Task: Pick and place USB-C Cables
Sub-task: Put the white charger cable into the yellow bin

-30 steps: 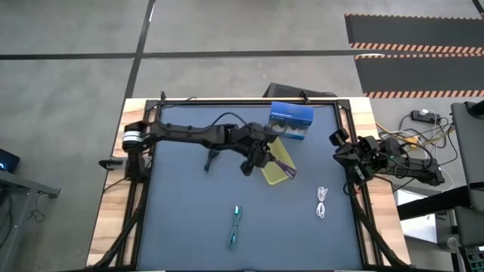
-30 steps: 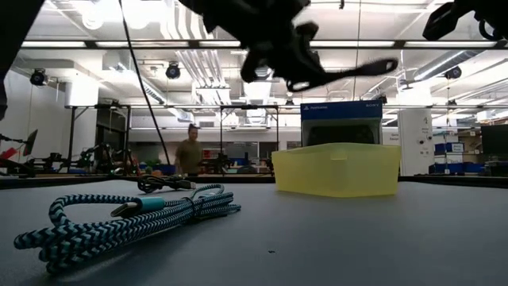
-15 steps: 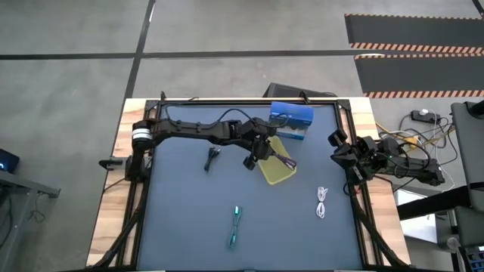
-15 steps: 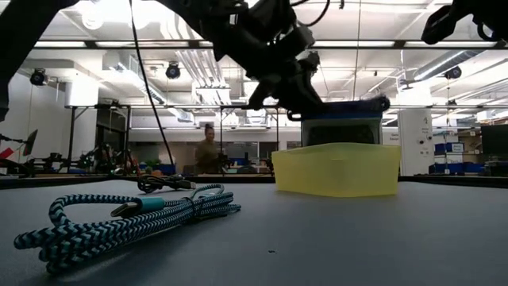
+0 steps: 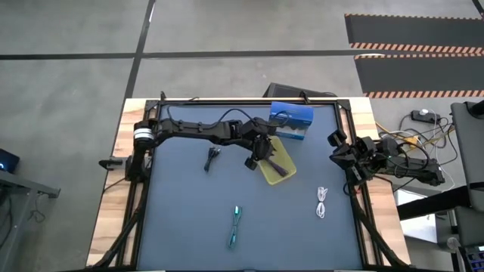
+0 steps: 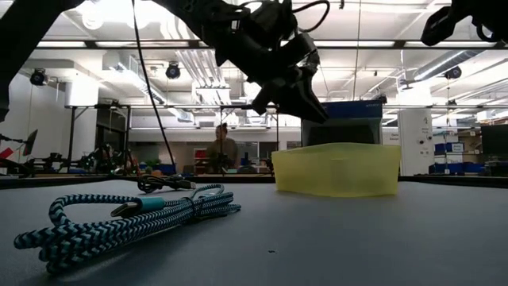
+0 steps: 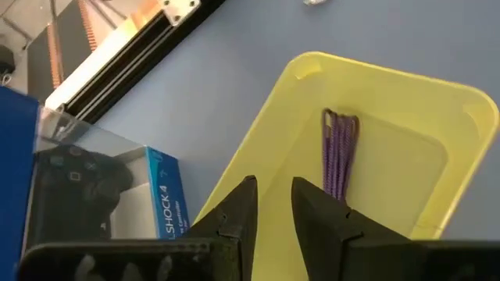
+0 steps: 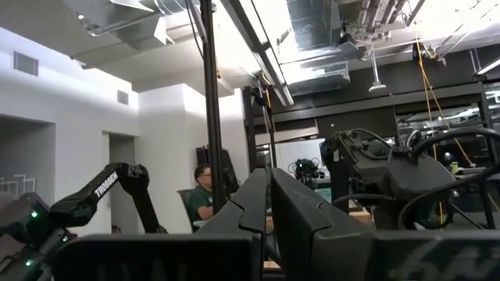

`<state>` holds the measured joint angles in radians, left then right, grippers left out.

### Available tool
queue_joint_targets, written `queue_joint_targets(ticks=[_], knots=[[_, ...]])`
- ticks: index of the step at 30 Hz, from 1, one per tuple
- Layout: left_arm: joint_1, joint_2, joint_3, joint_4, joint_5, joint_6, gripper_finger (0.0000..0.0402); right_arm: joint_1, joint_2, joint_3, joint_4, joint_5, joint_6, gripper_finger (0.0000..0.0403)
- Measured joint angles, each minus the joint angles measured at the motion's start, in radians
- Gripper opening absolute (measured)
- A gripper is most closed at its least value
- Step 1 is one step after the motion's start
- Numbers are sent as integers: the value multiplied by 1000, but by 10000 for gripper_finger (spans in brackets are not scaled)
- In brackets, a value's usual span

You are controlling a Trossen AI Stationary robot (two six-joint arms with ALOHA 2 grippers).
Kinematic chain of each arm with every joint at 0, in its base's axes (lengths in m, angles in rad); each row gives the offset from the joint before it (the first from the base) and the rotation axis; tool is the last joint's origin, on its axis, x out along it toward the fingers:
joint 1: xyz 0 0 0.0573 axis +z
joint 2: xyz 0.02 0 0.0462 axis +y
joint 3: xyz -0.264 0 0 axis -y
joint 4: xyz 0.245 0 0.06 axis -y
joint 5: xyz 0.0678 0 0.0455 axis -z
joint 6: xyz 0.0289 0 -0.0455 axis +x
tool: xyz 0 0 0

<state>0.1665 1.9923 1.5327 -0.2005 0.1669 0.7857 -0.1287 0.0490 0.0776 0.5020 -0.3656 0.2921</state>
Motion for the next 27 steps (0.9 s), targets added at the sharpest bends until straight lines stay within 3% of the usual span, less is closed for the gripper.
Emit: queue_joint_targets(ticks=[5, 10, 16, 27], knots=[[-20, -56, -1, -38, -99, -227, 66, 0, 0, 0, -42, 0, -21, 13], [-83, -176, -37, -169, -99, -481, 66, 0, 0, 0, -62, 3, -23, 13], [-206, -348, -225, -163, -115, -576, 66, 0, 2, 0, -69, 33, -42, 13], [-294, -663, -672, 120, -209, -984, 66, -1, 12, 0, -79, 55, -68, 13]])
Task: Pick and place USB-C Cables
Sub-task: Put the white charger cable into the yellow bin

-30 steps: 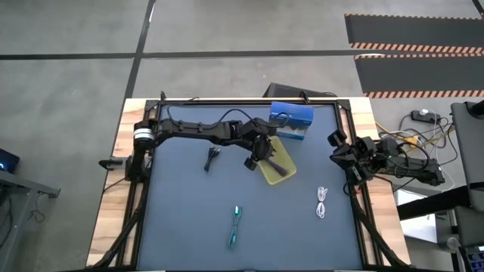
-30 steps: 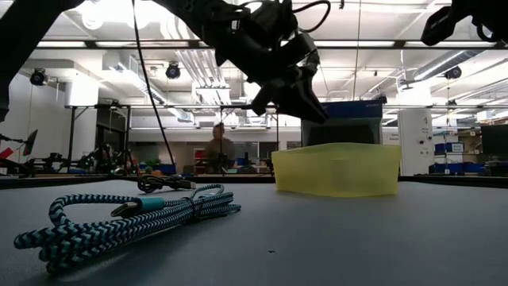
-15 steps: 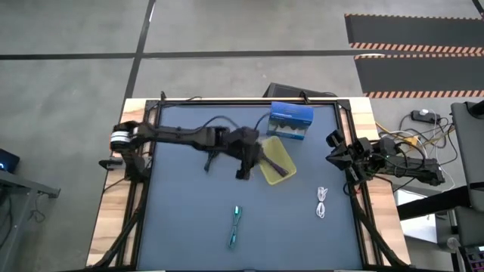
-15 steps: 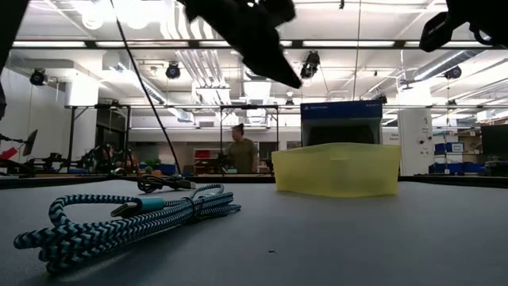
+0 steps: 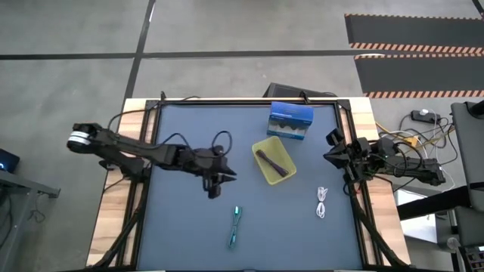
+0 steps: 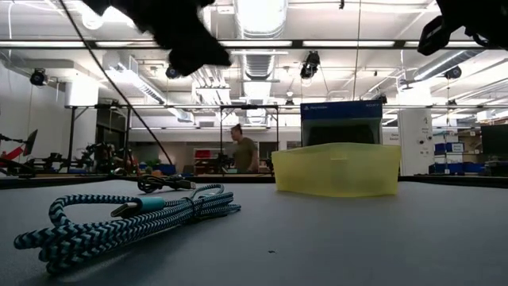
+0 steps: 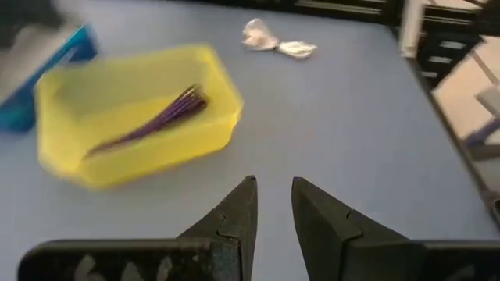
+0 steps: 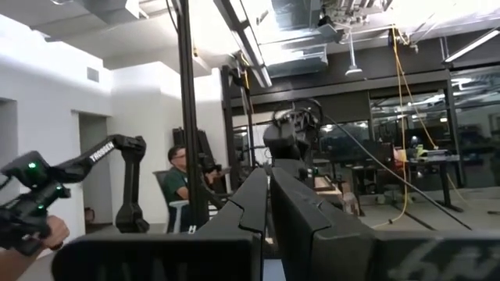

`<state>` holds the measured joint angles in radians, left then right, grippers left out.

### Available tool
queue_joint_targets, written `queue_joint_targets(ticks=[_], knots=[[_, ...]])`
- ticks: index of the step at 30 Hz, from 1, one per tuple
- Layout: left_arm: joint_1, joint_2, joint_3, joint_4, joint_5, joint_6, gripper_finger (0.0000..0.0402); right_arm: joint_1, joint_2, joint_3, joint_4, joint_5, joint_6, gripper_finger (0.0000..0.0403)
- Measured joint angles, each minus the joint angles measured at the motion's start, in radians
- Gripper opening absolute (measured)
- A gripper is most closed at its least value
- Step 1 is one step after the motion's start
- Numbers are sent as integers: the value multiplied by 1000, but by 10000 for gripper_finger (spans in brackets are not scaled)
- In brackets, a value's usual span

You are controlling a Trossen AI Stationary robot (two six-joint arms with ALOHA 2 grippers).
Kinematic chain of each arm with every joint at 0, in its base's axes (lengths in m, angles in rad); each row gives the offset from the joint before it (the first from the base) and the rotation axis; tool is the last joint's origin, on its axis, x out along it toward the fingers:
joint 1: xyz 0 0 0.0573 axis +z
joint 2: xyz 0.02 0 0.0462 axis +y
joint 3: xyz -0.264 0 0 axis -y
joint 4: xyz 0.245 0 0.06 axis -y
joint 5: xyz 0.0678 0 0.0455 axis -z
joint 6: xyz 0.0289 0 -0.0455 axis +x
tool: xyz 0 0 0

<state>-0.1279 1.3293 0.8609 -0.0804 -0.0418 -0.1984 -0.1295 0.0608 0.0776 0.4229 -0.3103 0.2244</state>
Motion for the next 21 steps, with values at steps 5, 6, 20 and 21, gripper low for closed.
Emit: queue_joint_targets(ticks=[5, 6, 20, 21], knots=[[2, -90, -138, 86, -110, -85, 66, 0, 0, 0, 5, 8, -25, 13], [2, -103, -158, 98, -130, -93, 66, 0, 0, 0, 5, 8, -27, 13], [4, -155, -223, 169, -271, -53, 66, 0, 0, 0, 0, 8, 5, 13], [4, -155, -220, 171, -290, -56, 66, 0, 0, 0, 2, 9, -3, 13]])
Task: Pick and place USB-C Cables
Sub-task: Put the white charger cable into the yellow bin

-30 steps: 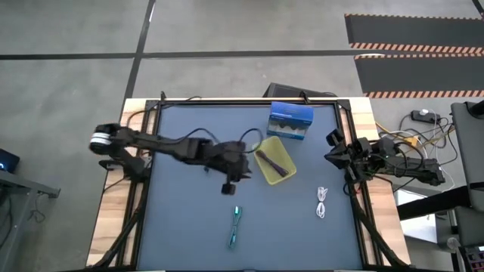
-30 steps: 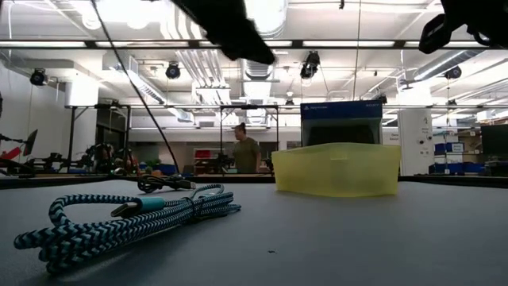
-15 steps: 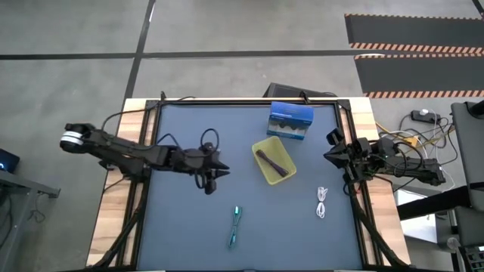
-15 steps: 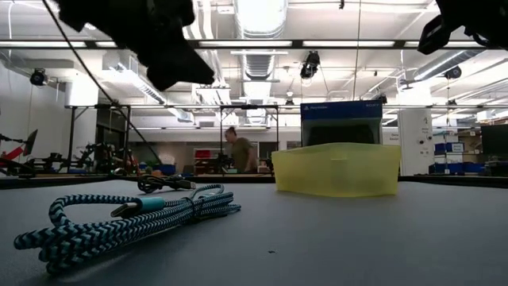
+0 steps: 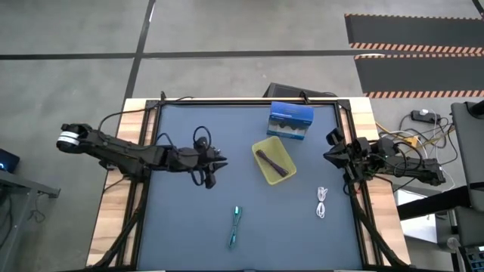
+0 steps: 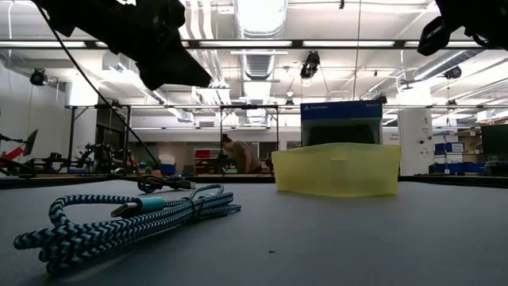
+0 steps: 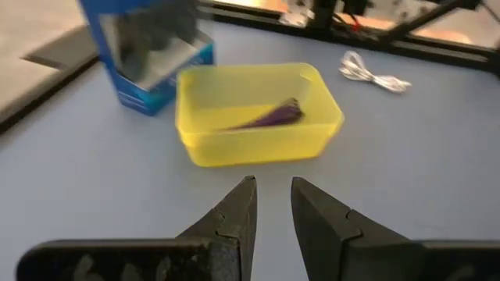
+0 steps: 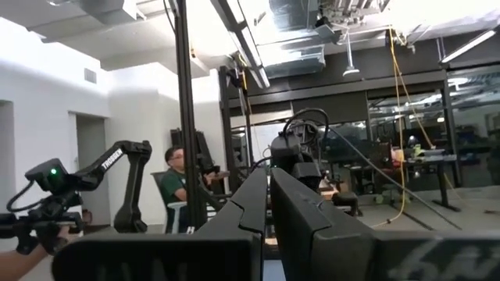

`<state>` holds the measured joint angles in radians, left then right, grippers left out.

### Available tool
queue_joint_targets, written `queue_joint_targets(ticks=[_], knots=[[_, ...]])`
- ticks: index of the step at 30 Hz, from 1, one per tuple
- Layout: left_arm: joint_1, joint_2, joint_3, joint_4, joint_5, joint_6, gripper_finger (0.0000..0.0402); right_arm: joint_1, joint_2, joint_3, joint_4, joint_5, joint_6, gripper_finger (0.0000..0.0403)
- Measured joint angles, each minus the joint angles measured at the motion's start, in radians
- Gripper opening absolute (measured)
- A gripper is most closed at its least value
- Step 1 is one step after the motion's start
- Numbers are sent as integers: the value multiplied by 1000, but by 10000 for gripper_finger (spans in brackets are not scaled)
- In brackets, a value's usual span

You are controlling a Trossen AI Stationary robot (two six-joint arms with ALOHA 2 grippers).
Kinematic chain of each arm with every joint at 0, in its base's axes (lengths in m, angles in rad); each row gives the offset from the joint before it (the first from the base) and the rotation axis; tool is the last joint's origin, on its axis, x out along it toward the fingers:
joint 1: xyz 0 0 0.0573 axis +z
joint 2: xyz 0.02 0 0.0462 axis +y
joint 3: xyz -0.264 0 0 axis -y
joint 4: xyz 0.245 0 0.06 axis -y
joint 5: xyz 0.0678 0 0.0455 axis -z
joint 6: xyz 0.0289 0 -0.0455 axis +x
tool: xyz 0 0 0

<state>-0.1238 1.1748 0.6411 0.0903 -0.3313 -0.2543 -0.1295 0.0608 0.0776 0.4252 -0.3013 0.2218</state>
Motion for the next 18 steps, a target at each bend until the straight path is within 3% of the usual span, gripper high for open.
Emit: queue_joint_targets(ticks=[9, 18], knots=[[0, 0, -9, -19, -31, -90, 66, 0, 0, 0, 7, 14, 26, 13], [8, 1, -4, -230, -170, -311, 66, 0, 0, 0, 24, 25, 32, 13]])
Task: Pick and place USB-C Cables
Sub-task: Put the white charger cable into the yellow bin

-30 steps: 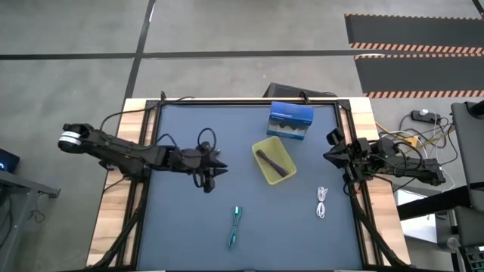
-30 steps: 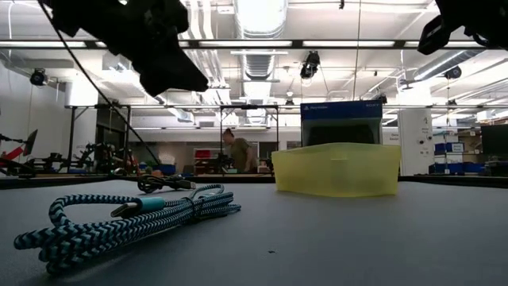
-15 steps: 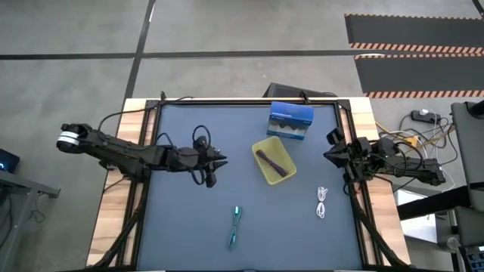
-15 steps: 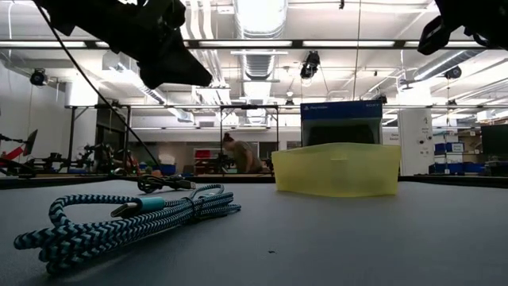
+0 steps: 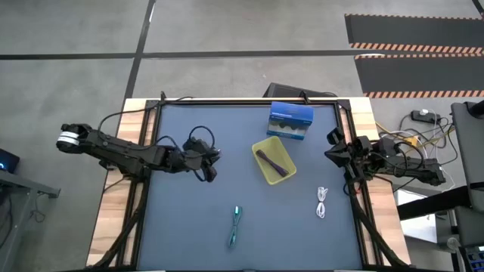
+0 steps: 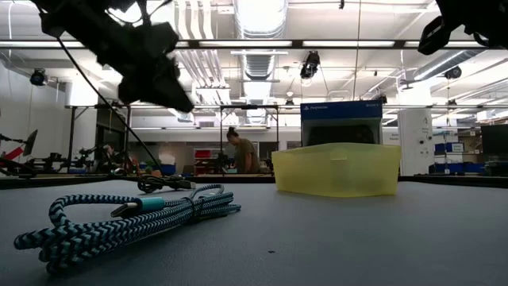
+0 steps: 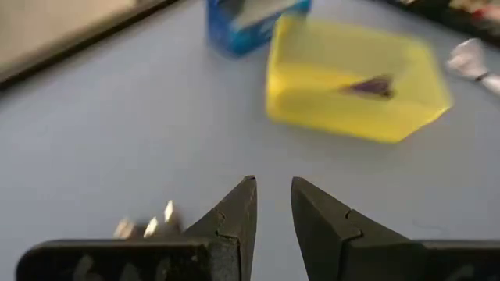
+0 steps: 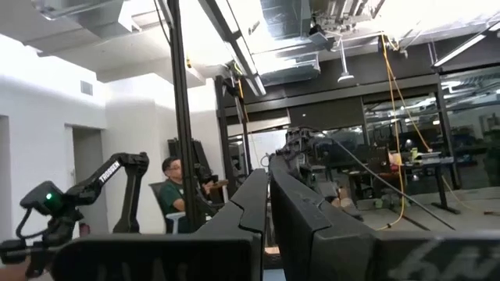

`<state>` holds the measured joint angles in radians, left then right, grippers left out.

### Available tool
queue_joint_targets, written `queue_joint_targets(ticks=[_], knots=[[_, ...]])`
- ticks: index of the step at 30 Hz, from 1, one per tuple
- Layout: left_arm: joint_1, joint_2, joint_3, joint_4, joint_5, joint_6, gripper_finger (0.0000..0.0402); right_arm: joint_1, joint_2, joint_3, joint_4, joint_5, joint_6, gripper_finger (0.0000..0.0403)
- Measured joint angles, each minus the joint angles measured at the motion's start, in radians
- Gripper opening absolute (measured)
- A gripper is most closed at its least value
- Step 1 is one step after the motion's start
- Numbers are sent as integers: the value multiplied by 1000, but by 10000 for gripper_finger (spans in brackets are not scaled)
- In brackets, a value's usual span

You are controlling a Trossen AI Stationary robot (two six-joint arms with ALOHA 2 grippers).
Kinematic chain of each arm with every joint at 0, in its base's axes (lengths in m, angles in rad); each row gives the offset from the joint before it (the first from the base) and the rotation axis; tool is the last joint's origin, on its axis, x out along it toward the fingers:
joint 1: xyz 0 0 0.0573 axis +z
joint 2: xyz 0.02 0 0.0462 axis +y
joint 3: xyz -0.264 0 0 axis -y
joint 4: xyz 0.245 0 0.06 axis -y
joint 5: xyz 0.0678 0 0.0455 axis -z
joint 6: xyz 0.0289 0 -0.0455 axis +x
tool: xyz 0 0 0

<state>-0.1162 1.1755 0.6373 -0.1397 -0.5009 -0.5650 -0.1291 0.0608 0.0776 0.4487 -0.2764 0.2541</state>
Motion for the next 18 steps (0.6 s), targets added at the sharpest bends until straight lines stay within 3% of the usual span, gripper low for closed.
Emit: queue_joint_targets(ticks=[8, 18], knots=[[77, 0, -1, -308, -30, -287, 66, 0, 0, 0, -2, 16, -15, 13], [97, 0, -2, -297, -24, -342, 66, 0, 0, 0, -3, 16, -17, 13]])
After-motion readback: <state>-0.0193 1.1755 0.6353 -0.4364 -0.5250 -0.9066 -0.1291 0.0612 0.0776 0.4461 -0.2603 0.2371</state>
